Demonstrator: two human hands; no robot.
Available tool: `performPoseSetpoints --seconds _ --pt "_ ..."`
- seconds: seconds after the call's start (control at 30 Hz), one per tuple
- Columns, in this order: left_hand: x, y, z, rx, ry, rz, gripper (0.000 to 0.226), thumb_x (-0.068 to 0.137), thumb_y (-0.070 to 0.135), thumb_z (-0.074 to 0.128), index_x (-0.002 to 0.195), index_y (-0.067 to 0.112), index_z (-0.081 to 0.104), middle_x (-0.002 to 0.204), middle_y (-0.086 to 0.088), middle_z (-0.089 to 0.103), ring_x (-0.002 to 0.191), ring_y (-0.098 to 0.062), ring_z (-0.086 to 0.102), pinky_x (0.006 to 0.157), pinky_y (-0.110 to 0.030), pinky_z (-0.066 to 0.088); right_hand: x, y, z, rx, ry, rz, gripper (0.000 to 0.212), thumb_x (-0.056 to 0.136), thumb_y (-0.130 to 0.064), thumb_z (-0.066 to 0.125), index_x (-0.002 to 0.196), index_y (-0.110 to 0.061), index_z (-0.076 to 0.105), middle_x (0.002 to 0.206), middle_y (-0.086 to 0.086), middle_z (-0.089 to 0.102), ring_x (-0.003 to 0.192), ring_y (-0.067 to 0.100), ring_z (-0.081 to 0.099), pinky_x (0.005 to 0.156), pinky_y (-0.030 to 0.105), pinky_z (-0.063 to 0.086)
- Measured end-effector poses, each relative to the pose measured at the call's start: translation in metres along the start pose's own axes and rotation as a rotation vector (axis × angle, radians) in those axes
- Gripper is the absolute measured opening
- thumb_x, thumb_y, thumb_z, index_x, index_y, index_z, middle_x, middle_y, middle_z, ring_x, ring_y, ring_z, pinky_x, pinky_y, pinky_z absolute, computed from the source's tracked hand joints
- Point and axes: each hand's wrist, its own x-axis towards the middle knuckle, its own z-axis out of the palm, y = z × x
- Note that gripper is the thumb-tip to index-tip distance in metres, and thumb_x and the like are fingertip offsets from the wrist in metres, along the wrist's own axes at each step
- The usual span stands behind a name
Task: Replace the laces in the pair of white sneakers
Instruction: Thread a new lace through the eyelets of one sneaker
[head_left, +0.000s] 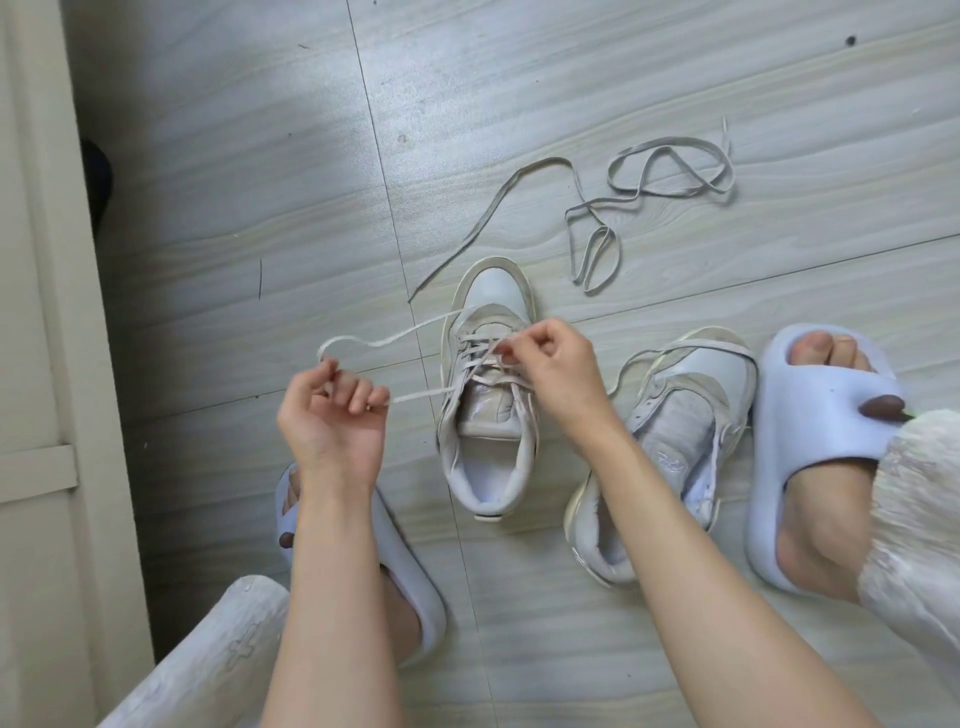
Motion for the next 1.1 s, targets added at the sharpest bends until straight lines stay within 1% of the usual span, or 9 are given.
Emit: performPoseSetpoints --seconds 0.1,0.23,0.47,0.67,0.73,0.8,0.93,1.0,1.1 --pt "0.001 0.009 -0.013 0.02 -0.001 -0.015 0.016 0.073 0.028 0.055 0.061 0.018 0.048 0.046 0.006 0.022 0.04 -0.009 0.019 0.042 -0.02 0.022 0.004 -0.017 -0.014 0.34 -0.002 0.036 0.018 0.095 -0.004 0.044 0.08 -0.013 0.049 0.08 0.003 0.07 0.08 0.016 0.066 0.069 0.023 0.049" --pt "0.003 0.003 -0.019 -0.023 0.067 -0.041 0.041 0.088 0.039 0.053 0.052 0.018 0.048 0.042 0.007 0.026 0.038 -0.008 0.024 0.043 -0.019 0.026 0.01 -0.029 -0.029 0.662 0.048 0.108 0.021 0.097 -0.002 0.037 0.078 -0.008 0.045 0.058 0.004 0.059 0.064 0.02 0.062 0.076 0.034 0.054" --pt "0.006 0.0 -0.03 -0.14 0.152 -0.06 0.047 0.091 0.038 0.05 0.049 0.018 0.048 0.041 0.007 0.027 0.033 -0.007 0.024 0.038 -0.017 0.024 0.007 -0.021 -0.017 0.579 -0.023 0.135 0.023 0.097 0.0 0.035 0.076 -0.01 0.038 0.061 0.005 0.039 0.053 0.016 0.039 0.057 0.028 0.045" --pt "0.004 0.008 -0.031 0.837 -0.202 -0.304 0.034 0.08 0.041 0.058 0.06 0.014 0.051 0.036 0.008 0.017 0.03 -0.006 0.014 0.033 -0.017 0.015 0.011 -0.031 -0.024 0.279 0.042 0.112 0.02 0.093 -0.004 0.046 0.075 -0.014 0.048 0.058 0.003 0.045 0.041 0.008 0.034 0.044 0.021 0.028" --pt "0.005 0.007 -0.026 0.828 -0.215 -0.248 0.031 0.08 0.028 0.059 0.053 0.016 0.049 0.038 0.007 0.021 0.033 -0.008 0.017 0.036 -0.018 0.02 0.014 -0.031 -0.035 -0.018 0.11 0.047 0.019 0.089 -0.011 0.051 0.072 -0.019 0.053 0.059 0.0 0.053 0.04 0.002 0.041 0.051 0.022 0.033" --pt "0.006 0.003 -0.022 0.628 -0.157 -0.175 0.043 0.088 0.016 0.05 0.045 0.02 0.047 0.043 0.006 0.028 0.037 -0.009 0.026 0.04 -0.019 0.031 0.016 -0.031 -0.047 -0.37 0.104 -0.008 0.014 0.086 -0.018 0.057 0.072 -0.021 0.059 0.07 -0.002 0.063 0.059 0.003 0.052 0.065 0.024 0.038" --pt "0.006 -0.005 -0.013 0.238 -0.058 -0.158 0.046 0.089 0.014 0.038 0.043 0.019 0.043 0.047 0.004 0.03 0.043 -0.012 0.032 0.055 -0.023 0.042 0.014 -0.031 -0.066 -0.708 -0.189 0.163 0.014 0.079 -0.03 0.071 0.079 -0.015 0.07 0.071 -0.002 0.065 0.07 0.011 0.056 0.058 0.022 0.038" --pt "0.003 -0.005 -0.009 0.307 -0.082 -0.198 0.036 0.088 0.014 0.036 0.055 0.013 0.049 0.046 0.004 0.027 0.039 -0.012 0.028 0.058 -0.027 0.04 0.01 -0.031 -0.066 -0.733 -0.294 0.212 0.024 0.076 -0.037 0.074 0.082 -0.013 0.074 0.076 0.0 0.068 0.075 0.014 0.06 0.063 0.023 0.04" --pt "0.001 -0.007 -0.004 0.754 -0.212 -0.287 0.032 0.094 0.029 0.043 0.076 0.007 0.057 0.042 0.008 0.018 0.034 -0.009 0.018 0.052 -0.025 0.038 0.006 -0.033 -0.06 -0.591 -0.358 0.166 0.022 0.076 -0.039 0.073 0.077 -0.017 0.076 0.097 0.007 0.072 0.101 0.017 0.061 0.076 0.023 0.042"
